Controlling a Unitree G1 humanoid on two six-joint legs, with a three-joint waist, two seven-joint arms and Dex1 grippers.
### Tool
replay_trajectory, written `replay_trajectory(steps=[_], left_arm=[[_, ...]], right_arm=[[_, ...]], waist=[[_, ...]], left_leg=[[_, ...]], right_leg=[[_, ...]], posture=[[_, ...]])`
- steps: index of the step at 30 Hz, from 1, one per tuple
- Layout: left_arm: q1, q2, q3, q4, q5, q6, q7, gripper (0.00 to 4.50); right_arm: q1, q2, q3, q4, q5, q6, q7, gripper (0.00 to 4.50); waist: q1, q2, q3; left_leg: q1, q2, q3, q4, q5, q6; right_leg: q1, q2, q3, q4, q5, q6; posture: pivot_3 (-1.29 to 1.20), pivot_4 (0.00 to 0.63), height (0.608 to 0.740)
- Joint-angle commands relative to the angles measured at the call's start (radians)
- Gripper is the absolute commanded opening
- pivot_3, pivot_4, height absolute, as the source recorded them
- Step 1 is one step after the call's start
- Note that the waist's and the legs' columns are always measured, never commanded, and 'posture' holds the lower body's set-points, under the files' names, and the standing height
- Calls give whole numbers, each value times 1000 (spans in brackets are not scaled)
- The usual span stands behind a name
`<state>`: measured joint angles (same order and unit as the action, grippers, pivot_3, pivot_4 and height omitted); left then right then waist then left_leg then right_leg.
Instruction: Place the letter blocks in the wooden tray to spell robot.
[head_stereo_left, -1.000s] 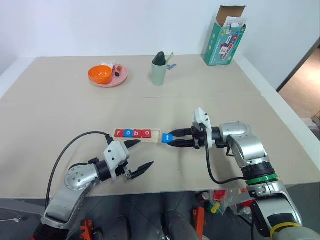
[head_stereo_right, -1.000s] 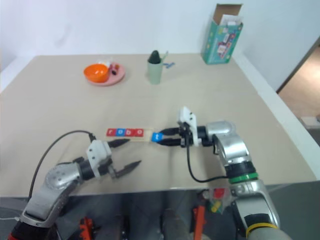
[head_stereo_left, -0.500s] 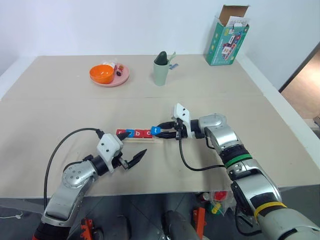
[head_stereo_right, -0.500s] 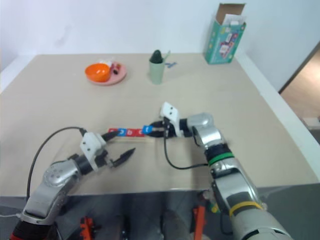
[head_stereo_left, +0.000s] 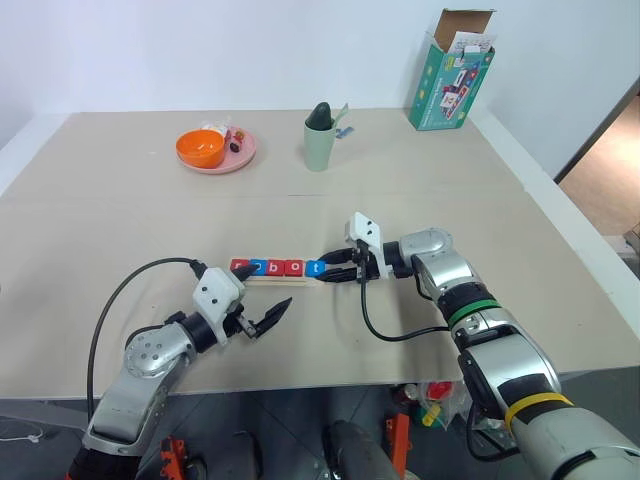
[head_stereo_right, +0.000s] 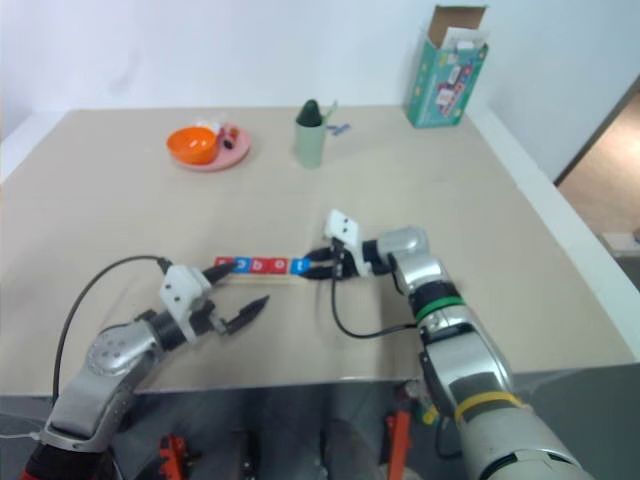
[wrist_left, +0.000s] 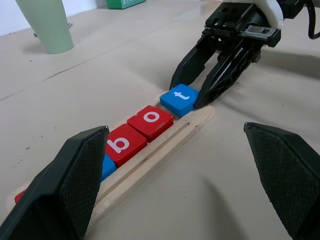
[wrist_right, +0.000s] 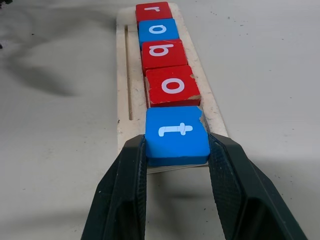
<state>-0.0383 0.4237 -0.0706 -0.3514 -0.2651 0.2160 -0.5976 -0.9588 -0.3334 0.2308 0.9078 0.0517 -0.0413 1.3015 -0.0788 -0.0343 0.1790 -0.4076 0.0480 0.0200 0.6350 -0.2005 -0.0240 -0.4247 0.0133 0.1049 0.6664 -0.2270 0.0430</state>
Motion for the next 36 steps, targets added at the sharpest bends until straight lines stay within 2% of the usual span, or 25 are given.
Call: replay_trajectory(steps=[1,22,24,25,29,32,34,36], left_arm=[[-5,9,9,-42,-1,-3,-3,4500],[5,19,-1,-57,16,4,-1,4500],[4,19,-3,-55,18,3,-1,4500],[4,19,-3,-53,20,2,-2,4500],[1,21,-3,-46,22,-1,-7,4500],[-5,26,-2,-40,23,-5,-14,4500],[-10,32,-2,-35,26,-10,-21,4500],[-12,35,0,-29,27,-15,-26,4500]], right_arm=[[-37,3,-24,4,3,-16,3,1178],[-70,39,-23,93,-17,-31,4,1178],[-70,39,-29,93,-12,-35,4,2192],[-69,39,-33,89,-8,-29,8,2340],[-71,37,-57,65,13,-9,17,3624],[-73,34,-86,27,37,12,11,3624],[-68,29,-101,-9,55,38,9,4335],[-48,23,-110,-62,70,69,14,4481]], waist=[[0,0,0],[-1,0,0],[-1,0,0],[-1,0,0],[-1,0,0],[-1,0,0],[-1,0,0],[-1,0,0]], left_leg=[[0,0,0,0,0,0],[0,0,0,0,0,0],[0,0,0,0,0,0],[0,0,0,0,0,0],[0,0,0,0,0,0],[0,0,0,0,0,0],[0,0,0,0,0,0],[0,0,0,0,0,0]], right_leg=[[0,0,0,0,0,0],[0,0,0,0,0,0],[0,0,0,0,0,0],[0,0,0,0,0,0],[0,0,0,0,0,0],[0,0,0,0,0,0],[0,0,0,0,0,0],[0,0,0,0,0,0]], posture=[[0,150,740],[0,150,740],[0,150,740],[0,150,740],[0,150,740],[0,150,740],[0,150,740],[0,150,740]])
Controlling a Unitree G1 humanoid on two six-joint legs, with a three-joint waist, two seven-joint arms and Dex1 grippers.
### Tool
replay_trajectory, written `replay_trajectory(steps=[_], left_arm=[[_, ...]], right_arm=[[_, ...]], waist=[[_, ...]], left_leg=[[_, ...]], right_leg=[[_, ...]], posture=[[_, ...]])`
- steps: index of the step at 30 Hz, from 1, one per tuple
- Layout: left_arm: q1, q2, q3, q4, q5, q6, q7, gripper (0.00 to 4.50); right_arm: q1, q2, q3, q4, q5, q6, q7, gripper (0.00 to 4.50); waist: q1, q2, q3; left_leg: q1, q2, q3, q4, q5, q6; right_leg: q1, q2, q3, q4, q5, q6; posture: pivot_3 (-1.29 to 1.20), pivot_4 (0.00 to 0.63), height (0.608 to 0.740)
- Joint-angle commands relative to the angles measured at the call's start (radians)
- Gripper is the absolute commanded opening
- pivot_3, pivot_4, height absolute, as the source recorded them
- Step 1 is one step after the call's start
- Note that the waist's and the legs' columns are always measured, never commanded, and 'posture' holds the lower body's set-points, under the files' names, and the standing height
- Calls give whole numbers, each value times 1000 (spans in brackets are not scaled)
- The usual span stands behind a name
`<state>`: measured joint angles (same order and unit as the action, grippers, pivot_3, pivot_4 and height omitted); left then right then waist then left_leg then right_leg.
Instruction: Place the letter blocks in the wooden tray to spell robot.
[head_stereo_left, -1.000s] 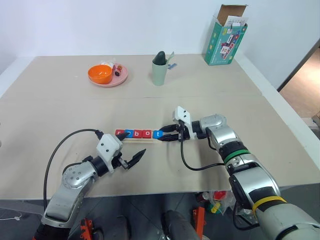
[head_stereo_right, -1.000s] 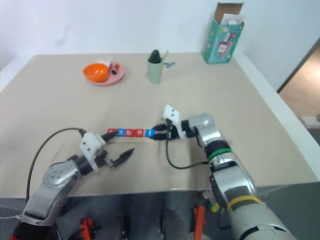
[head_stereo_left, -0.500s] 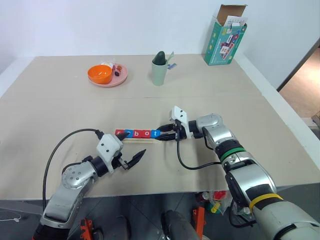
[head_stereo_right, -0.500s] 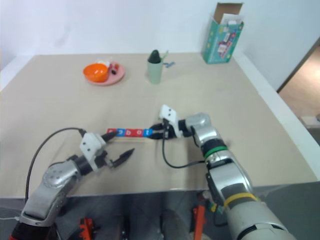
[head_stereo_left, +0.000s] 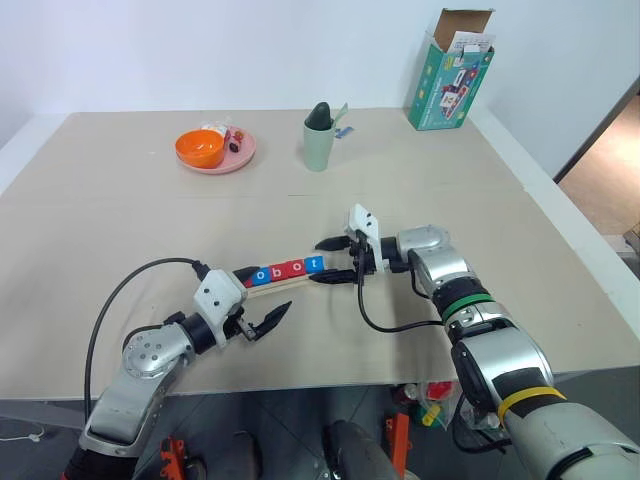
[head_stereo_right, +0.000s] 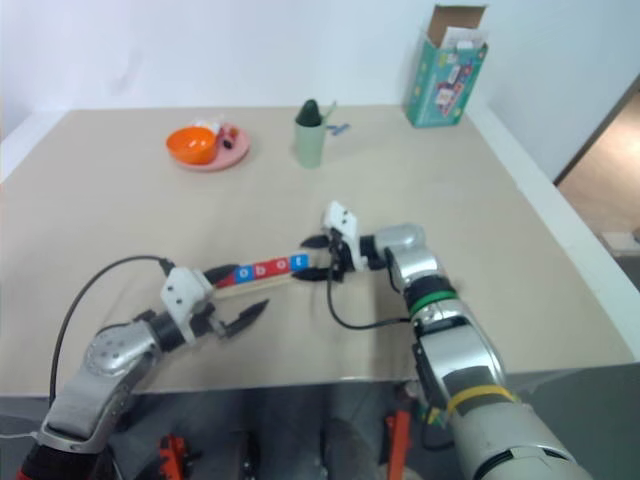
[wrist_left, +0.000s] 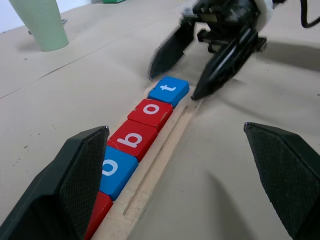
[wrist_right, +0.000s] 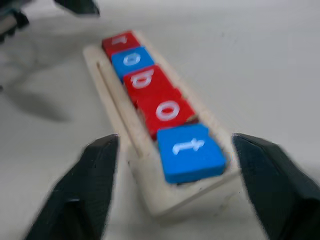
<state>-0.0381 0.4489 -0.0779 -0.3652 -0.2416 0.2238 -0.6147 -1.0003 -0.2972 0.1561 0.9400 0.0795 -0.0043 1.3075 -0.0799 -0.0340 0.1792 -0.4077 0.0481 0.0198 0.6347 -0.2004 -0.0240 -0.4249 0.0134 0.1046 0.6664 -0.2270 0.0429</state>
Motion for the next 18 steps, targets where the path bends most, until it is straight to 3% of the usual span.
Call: replay_trajectory(steps=[1,13,18], left_arm=[[-12,10,8,-13,3,-24,-12,4500],[10,6,8,-22,2,-31,-30,4500],[9,11,12,-23,-3,-33,-39,4500]], right_arm=[[4,-17,-36,-117,45,46,9,4481],[177,-38,-31,-385,67,164,-89,4481],[253,-45,-52,-549,114,213,-135,2919]], waist=[[0,0,0],[1,0,0],[1,0,0]], left_leg=[[0,0,0,0,0,0],[0,0,0,0,0,0],[0,0,-1,-1,0,0]], right_leg=[[0,0,0,0,0,0],[0,0,0,0,0,0],[0,0,0,0,0,0]], posture=[[0,150,740],[0,150,740],[0,150,740]])
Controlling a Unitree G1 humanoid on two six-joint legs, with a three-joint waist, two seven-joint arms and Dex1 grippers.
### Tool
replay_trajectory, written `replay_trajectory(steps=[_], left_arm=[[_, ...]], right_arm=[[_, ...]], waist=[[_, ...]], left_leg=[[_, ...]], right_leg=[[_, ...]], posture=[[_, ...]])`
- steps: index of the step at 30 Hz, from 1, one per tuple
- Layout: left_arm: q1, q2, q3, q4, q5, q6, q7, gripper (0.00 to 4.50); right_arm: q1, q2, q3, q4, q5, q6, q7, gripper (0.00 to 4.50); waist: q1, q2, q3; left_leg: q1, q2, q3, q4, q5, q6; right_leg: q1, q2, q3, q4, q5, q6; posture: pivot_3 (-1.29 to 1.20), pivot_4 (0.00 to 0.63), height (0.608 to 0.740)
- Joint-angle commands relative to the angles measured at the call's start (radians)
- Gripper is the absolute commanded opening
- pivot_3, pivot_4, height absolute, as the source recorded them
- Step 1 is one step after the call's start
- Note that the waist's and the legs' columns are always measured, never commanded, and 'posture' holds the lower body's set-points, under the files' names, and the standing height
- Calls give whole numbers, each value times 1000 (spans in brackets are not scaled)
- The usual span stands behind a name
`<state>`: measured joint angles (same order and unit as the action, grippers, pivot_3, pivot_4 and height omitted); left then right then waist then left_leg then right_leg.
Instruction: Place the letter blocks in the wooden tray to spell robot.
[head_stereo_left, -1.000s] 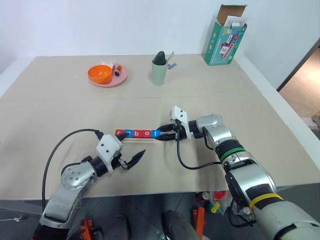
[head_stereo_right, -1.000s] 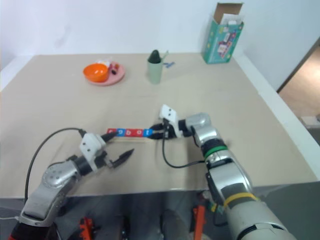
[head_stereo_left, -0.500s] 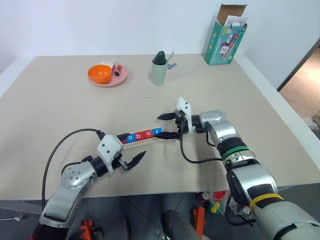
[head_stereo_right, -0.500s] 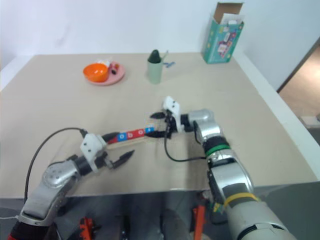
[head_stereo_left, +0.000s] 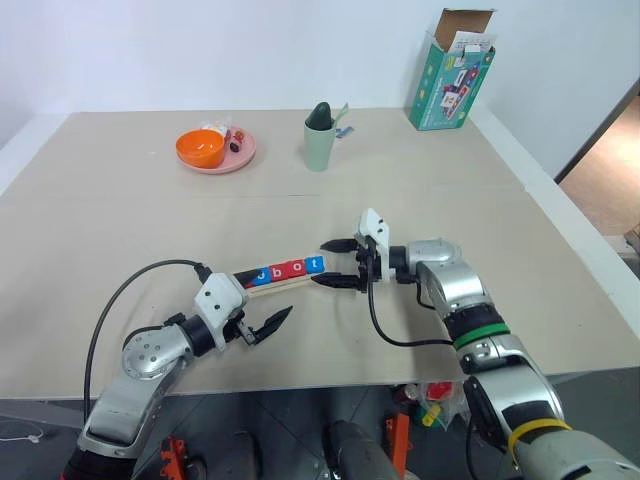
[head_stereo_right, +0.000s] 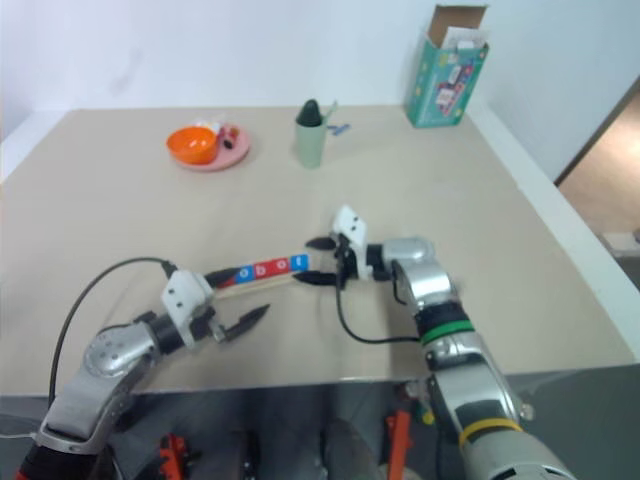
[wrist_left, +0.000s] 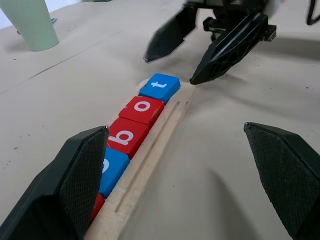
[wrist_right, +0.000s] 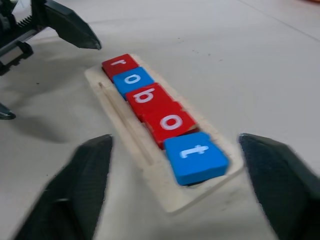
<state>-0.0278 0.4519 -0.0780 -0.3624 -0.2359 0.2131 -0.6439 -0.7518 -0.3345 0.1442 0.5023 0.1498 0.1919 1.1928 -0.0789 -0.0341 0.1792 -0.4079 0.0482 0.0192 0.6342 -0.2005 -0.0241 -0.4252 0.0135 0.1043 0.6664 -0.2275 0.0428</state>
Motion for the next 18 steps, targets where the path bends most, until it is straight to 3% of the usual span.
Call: replay_trajectory(steps=[1,4,5,8,18], left_arm=[[-3,8,13,-25,-10,-23,-11,4500],[-7,8,15,-21,-15,-28,-19,4500],[-8,6,16,-19,-17,-28,-21,4500],[-18,-14,31,-16,-46,-5,-12,4500],[-28,-3,20,-14,-55,-2,-26,4500]], right_arm=[[11,-12,-41,-132,53,29,-23,2623],[22,-26,-44,-169,72,51,-33,1472],[25,-29,-47,-177,78,58,-40,1337],[35,-30,-56,-195,86,92,-78,107],[83,-29,-16,-227,51,145,-182,44]], waist=[[0,0,0],[0,0,0],[0,0,0],[0,0,0],[0,0,0]], left_leg=[[0,0,0,0,0,0],[0,0,0,0,0,0],[0,0,0,0,0,0],[0,0,0,0,0,0],[0,0,0,0,0,0]], right_leg=[[0,0,0,0,0,0],[0,0,0,0,0,0],[0,0,0,0,0,0],[0,0,0,0,-1,-2],[0,0,0,0,0,0]], posture=[[0,150,740],[0,150,740],[0,150,740],[0,150,740],[0,150,740]])
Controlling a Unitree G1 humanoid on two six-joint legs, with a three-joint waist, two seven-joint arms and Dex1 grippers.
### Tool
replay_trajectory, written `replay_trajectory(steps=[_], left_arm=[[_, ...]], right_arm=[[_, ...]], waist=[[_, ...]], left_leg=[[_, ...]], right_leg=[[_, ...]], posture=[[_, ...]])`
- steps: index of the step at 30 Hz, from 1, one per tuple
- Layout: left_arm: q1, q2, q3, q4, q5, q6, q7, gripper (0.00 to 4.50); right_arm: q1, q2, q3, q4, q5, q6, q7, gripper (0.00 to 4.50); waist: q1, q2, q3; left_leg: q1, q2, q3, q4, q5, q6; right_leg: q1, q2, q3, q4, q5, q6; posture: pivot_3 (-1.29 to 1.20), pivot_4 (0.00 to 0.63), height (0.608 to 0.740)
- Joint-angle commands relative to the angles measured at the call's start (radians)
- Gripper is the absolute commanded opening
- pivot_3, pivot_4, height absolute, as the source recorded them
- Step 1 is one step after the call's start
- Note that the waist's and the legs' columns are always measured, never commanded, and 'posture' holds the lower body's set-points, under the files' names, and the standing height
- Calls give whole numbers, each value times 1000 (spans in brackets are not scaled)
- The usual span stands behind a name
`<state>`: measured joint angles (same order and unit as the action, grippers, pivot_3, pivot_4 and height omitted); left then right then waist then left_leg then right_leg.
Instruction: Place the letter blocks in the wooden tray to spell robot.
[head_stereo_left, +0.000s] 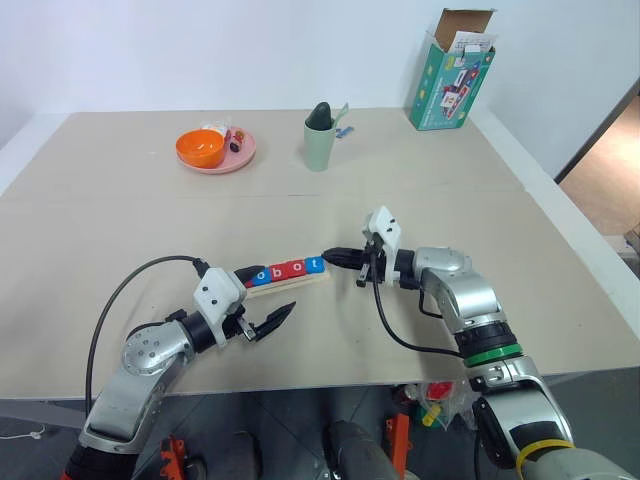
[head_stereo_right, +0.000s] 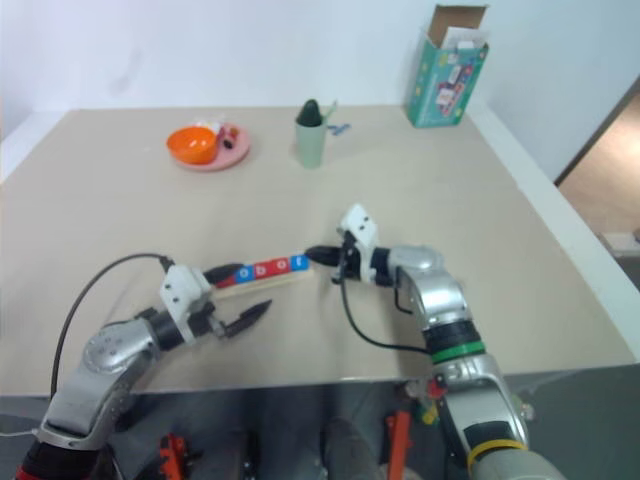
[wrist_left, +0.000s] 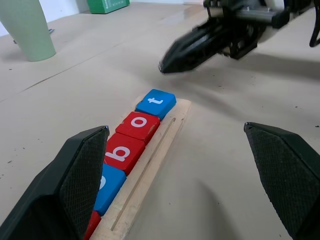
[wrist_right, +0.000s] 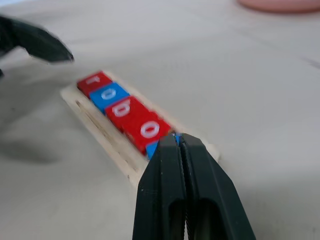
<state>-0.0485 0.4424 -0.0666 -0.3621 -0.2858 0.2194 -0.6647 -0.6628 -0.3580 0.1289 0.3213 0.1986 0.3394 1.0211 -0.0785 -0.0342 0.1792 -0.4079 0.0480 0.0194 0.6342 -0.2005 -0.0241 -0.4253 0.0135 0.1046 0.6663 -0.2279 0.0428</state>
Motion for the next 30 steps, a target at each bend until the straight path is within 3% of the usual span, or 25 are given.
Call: replay_trajectory(steps=[1,30], left_arm=[[-7,7,8,-14,-3,-10,-6,4500],[13,9,2,-26,20,-12,6,4500]], right_arm=[[-5,-6,1,-43,1,-4,-12,44],[-88,32,38,154,-61,-123,-8,44]], waist=[[0,0,0],[0,0,0]], left_leg=[[0,0,0,0,0,0],[0,0,0,0,0,0]], right_leg=[[0,0,0,0,0,0],[0,0,0,0,0,0]], posture=[[0,150,740],[0,150,740]])
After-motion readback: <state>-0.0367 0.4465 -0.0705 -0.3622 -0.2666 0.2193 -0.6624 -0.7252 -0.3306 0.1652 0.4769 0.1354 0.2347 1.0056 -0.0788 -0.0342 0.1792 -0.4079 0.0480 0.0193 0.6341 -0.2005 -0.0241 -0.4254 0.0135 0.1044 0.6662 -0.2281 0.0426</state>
